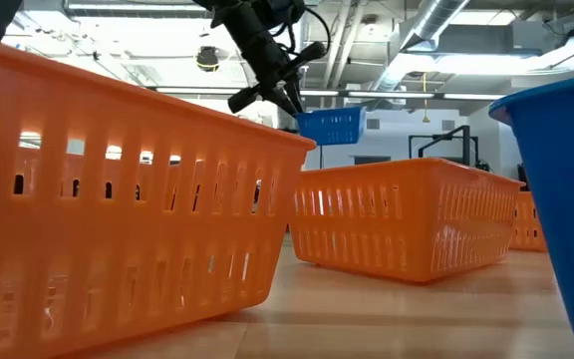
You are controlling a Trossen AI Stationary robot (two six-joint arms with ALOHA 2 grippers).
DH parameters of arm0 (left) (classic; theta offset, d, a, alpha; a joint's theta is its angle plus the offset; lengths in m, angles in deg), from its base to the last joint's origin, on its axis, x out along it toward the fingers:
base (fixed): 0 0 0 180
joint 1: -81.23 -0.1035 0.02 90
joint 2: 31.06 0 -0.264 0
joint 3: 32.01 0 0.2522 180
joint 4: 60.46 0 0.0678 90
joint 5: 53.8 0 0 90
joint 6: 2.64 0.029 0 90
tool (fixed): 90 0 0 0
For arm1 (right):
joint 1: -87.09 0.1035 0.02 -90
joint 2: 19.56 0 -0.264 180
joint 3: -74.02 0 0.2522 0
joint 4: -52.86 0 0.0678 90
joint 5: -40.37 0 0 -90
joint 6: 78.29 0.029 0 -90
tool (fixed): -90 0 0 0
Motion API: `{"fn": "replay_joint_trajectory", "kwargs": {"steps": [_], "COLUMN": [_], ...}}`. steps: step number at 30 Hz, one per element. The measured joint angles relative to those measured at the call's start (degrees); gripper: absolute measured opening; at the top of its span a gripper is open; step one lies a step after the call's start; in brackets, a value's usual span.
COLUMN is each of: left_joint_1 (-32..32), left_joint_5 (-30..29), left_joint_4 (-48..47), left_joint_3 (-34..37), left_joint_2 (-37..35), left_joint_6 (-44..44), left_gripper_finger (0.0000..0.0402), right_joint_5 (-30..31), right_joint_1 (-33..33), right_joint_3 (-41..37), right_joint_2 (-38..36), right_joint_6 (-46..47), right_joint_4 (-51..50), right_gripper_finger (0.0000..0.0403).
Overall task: Stack baskets on shelf by color
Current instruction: Put the top blue bin on the shelf
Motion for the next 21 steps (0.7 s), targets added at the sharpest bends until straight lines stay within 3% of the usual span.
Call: {"fn": "replay_joint_trajectory", "kwargs": {"steps": [15,21], "left_joint_1": [2.34,1.43], "left_joint_5": [0.94,3.48], "left_joint_4": [5.2,-0.5], "left_joint_3": [-0.02,0.03], "left_joint_2": [3.51,6.4], "left_joint_6": [-1.14,-1.09], "left_gripper_finger": [0.0,0.0], "right_joint_5": [-0.05,-0.2], "right_joint_1": [0.0,0.0], "right_joint_3": [0.02,0.01], "right_joint_2": [0.02,0.02], "right_joint_6": [0.13,0.14], "right_joint_4": [0.0,0.0], "right_gripper_finger": [0.0001,0.0001]}}
